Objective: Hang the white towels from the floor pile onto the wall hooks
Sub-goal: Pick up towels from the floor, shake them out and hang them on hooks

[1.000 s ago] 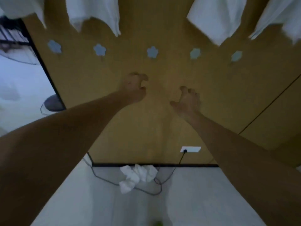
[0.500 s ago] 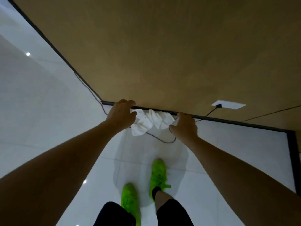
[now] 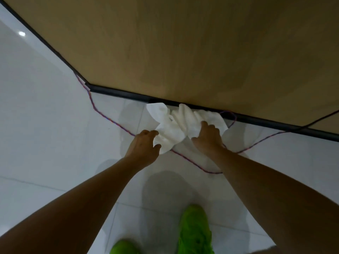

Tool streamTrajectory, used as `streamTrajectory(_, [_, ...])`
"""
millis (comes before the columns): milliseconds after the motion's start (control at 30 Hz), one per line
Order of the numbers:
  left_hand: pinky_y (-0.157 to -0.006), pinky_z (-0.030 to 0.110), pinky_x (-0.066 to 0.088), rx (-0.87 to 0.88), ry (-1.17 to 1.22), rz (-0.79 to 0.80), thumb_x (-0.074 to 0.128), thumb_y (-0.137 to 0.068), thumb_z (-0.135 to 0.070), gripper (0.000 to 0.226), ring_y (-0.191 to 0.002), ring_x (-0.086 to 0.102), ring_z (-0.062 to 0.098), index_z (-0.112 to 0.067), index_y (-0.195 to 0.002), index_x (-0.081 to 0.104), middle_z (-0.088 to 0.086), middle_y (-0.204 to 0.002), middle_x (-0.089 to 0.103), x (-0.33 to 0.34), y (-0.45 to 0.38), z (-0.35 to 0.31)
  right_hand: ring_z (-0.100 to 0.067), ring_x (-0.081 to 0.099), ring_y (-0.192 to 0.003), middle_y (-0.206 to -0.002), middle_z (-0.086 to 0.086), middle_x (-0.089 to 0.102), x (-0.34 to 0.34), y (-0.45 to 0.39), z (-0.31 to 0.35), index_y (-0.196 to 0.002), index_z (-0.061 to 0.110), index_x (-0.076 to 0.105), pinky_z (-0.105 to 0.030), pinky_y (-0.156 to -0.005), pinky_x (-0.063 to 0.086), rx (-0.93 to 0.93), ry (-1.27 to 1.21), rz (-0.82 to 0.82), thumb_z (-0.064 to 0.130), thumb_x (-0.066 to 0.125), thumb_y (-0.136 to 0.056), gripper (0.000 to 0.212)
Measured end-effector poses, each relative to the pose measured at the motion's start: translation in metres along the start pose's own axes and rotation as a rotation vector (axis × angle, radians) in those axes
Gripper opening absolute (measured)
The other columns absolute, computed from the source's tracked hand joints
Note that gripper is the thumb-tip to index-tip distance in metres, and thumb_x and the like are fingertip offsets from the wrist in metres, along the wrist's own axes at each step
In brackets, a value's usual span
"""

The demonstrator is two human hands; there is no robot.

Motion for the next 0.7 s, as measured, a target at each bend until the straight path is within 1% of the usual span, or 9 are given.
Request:
streamTrajectory(67, [-0.096, 0.039, 0.048, 0.008, -0.006, -0.014, 0.063, -0.091, -0.03, 0.05, -0.118, 0.055, 0.027, -0.021, -0.138, 0.048, 0.007, -0.135, 0.054, 0.022, -0.022, 0.016, -0.035, 0.038, -0.127, -0.142, -0.016, 0.037, 0.018, -0.039, 0.002, -0.152, 0.02, 0.015, -0.045, -0.1, 0.041, -0.008, 0.025, -0.04, 0.034, 0.063, -0.088, 0.081])
streamTrajectory(100, [-0.096, 0.039, 0.048, 0.01, -0.008, -0.021, 0.063, -0.091, -0.03, 0.05, -0.119, 0.054, 0.027, -0.021, -0.138, 0.048, 0.007, -0.135, 0.053, 0.03, -0.03, 0.023, -0.035, 0.039, -0.128, -0.142, -0.015, 0.038, 0.025, -0.054, 0.002, -0.152, 0.02, 0.016, -0.046, -0.102, 0.04, 0.006, -0.011, -0.056, 0.032, 0.061, -0.09, 0.078])
streamTrajectory(200, [-0.096, 0.04, 0.047, 0.007, -0.008, -0.037, 0.062, -0.092, -0.031, 0.05, -0.121, 0.052, 0.027, -0.022, -0.139, 0.046, 0.007, -0.138, 0.051, 0.036, -0.04, 0.033, -0.033, 0.049, -0.123, -0.137, -0.017, 0.052, 0.032, -0.074, -0.003, -0.142, 0.008, 0.042, -0.039, -0.102, 0.039, 0.036, -0.145, -0.118, 0.025, 0.044, -0.101, 0.044])
streamTrajectory(267, [-0.095, 0.039, 0.048, 0.0, 0.004, -0.029, 0.061, -0.092, -0.031, 0.049, -0.12, 0.052, 0.027, -0.022, -0.139, 0.046, 0.007, -0.137, 0.051, 0.025, -0.032, 0.03, -0.031, 0.055, -0.114, -0.126, -0.016, 0.061, 0.019, -0.056, 0.006, -0.128, 0.006, 0.057, -0.033, -0.09, 0.041, -0.023, -0.115, -0.17, 0.026, 0.045, -0.101, 0.035])
streamTrajectory(333, [-0.093, 0.038, 0.048, 0.006, 0.013, -0.029, 0.061, -0.092, -0.031, 0.049, -0.118, 0.053, 0.026, -0.022, -0.139, 0.046, 0.007, -0.135, 0.052, 0.002, -0.012, 0.016, -0.03, 0.058, -0.109, -0.12, -0.014, 0.064, -0.007, -0.022, 0.022, -0.124, 0.01, 0.062, -0.028, -0.081, 0.039, -0.089, -0.147, -0.187, 0.026, 0.05, -0.099, 0.032])
streamTrajectory(467, [-0.092, 0.034, 0.048, 0.005, 0.029, -0.002, 0.062, -0.092, -0.032, 0.051, -0.114, 0.055, 0.024, -0.023, -0.139, 0.046, 0.006, -0.134, 0.052, -0.079, 0.063, -0.048, -0.028, 0.061, -0.104, -0.114, -0.009, 0.067, -0.111, 0.08, 0.063, -0.119, 0.014, 0.066, -0.03, -0.083, 0.047, -0.181, -0.215, -0.202, 0.02, 0.053, -0.095, 0.028])
streamTrajectory(533, [-0.093, 0.035, 0.047, 0.025, 0.033, -0.003, 0.063, -0.091, -0.034, 0.052, -0.115, 0.055, 0.023, -0.024, -0.139, 0.045, 0.005, -0.136, 0.051, -0.133, 0.102, -0.089, -0.022, 0.062, -0.091, -0.101, -0.006, 0.069, -0.178, 0.137, 0.092, -0.106, 0.012, 0.07, -0.027, -0.074, 0.044, -0.27, -0.256, -0.228, 0.016, 0.054, -0.093, 0.02])
streamTrajectory(600, [-0.095, 0.035, 0.045, 0.057, 0.022, -0.018, 0.063, -0.091, -0.035, 0.053, -0.12, 0.052, 0.023, -0.024, -0.14, 0.045, 0.004, -0.138, 0.049, -0.199, 0.142, -0.134, -0.017, 0.059, -0.083, -0.092, -0.002, 0.067, -0.251, 0.196, 0.118, -0.101, 0.012, 0.069, -0.022, -0.068, 0.041, -0.323, -0.272, -0.243, 0.015, 0.057, -0.092, 0.015])
streamTrajectory(700, [-0.094, 0.034, 0.045, 0.105, 0.017, -0.056, 0.063, -0.09, -0.036, 0.054, -0.12, 0.052, 0.023, -0.023, -0.14, 0.045, 0.005, -0.137, 0.051, -0.304, 0.196, -0.201, -0.021, 0.062, -0.088, -0.097, -0.006, 0.067, -0.359, 0.273, 0.152, -0.102, 0.002, 0.065, -0.028, -0.072, 0.049, -0.354, -0.324, -0.251, 0.014, 0.059, -0.091, 0.017])
Point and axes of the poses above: each hand's wrist, its own y-axis away from the middle knuckle, its own x-axis out of the palm, z = x × y, the point moved 10 cm from there along -y, towards the middle knuckle
